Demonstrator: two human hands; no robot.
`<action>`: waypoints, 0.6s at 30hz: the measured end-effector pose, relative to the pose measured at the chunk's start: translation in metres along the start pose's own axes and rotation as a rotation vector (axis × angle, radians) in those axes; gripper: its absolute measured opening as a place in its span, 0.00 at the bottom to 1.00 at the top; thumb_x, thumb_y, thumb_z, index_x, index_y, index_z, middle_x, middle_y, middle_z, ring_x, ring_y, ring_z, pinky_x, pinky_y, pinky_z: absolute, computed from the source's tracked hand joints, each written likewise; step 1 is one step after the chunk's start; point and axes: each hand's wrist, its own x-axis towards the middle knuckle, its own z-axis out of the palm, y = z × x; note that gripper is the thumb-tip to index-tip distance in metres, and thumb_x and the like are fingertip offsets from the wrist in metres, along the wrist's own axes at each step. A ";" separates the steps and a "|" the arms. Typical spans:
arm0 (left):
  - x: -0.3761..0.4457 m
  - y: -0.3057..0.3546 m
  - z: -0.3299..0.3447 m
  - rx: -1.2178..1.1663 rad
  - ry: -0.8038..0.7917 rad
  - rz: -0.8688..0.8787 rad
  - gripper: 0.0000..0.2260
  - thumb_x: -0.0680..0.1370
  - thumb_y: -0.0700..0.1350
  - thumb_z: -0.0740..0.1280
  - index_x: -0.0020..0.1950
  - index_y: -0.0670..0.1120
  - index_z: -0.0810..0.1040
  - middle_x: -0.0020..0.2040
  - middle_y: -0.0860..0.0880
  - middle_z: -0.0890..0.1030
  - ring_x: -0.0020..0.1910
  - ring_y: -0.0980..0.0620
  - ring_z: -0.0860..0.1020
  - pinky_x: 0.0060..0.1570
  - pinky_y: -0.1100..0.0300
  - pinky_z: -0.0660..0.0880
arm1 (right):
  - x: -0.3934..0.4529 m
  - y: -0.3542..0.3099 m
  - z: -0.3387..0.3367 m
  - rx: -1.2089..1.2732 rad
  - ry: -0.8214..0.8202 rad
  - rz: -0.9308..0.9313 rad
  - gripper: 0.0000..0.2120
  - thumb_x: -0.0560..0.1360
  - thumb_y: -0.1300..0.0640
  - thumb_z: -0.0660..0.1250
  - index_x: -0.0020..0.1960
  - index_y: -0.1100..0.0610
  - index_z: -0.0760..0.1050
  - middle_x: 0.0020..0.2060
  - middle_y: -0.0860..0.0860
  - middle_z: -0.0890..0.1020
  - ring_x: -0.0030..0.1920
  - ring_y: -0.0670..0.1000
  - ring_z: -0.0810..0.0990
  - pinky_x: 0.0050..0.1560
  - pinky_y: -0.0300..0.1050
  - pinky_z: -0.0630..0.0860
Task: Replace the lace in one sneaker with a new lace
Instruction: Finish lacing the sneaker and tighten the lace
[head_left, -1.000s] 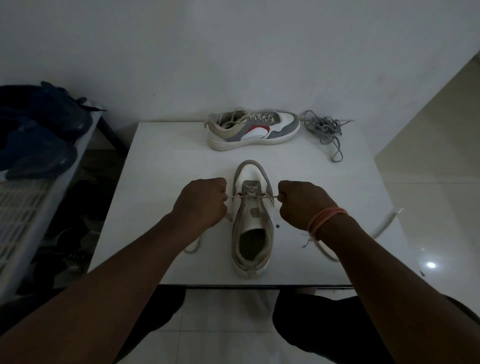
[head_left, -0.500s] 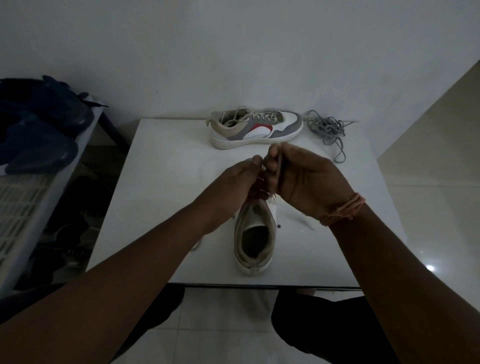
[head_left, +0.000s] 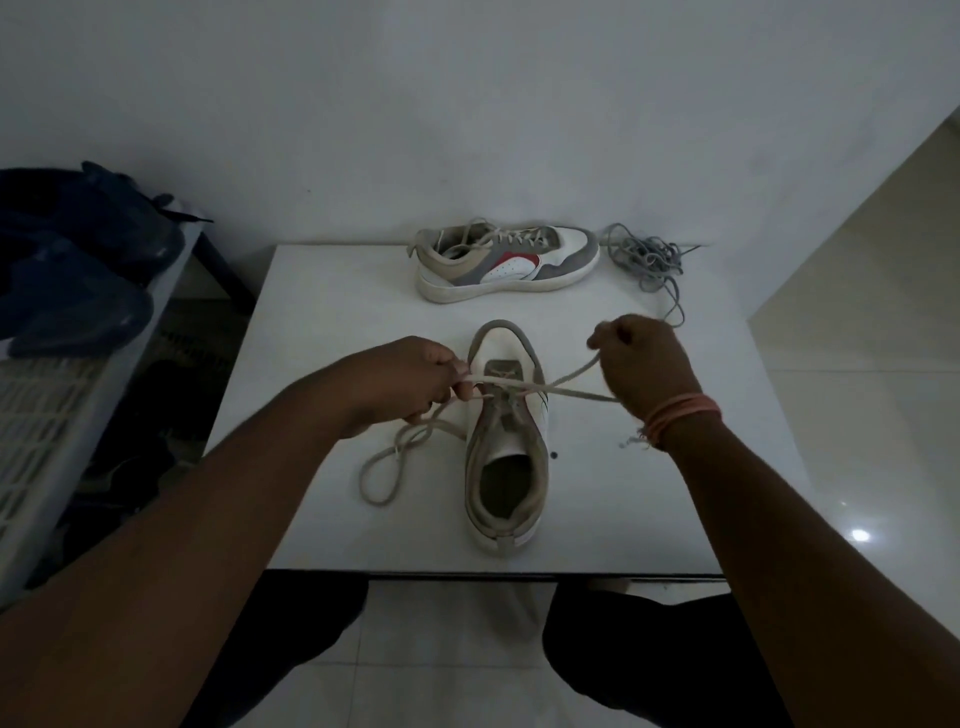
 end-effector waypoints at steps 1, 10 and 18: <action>0.002 -0.002 0.001 0.012 0.026 -0.009 0.15 0.85 0.46 0.59 0.50 0.43 0.84 0.38 0.49 0.75 0.35 0.53 0.70 0.38 0.58 0.71 | -0.003 -0.001 0.002 -0.077 -0.055 0.012 0.14 0.81 0.54 0.61 0.47 0.60 0.82 0.41 0.52 0.83 0.45 0.52 0.81 0.47 0.41 0.70; 0.008 0.005 0.029 -0.029 0.323 0.188 0.08 0.75 0.47 0.76 0.52 0.49 0.84 0.39 0.52 0.85 0.36 0.56 0.83 0.40 0.61 0.80 | -0.032 -0.027 0.016 -0.154 -0.292 -0.515 0.14 0.78 0.51 0.69 0.63 0.51 0.77 0.56 0.47 0.81 0.56 0.47 0.79 0.60 0.52 0.77; 0.004 -0.001 0.039 0.068 0.309 0.025 0.14 0.71 0.56 0.78 0.47 0.47 0.83 0.38 0.49 0.85 0.37 0.49 0.84 0.43 0.51 0.84 | -0.031 -0.025 0.021 -0.225 -0.330 -0.369 0.04 0.76 0.55 0.71 0.50 0.51 0.83 0.44 0.45 0.84 0.45 0.45 0.81 0.51 0.46 0.80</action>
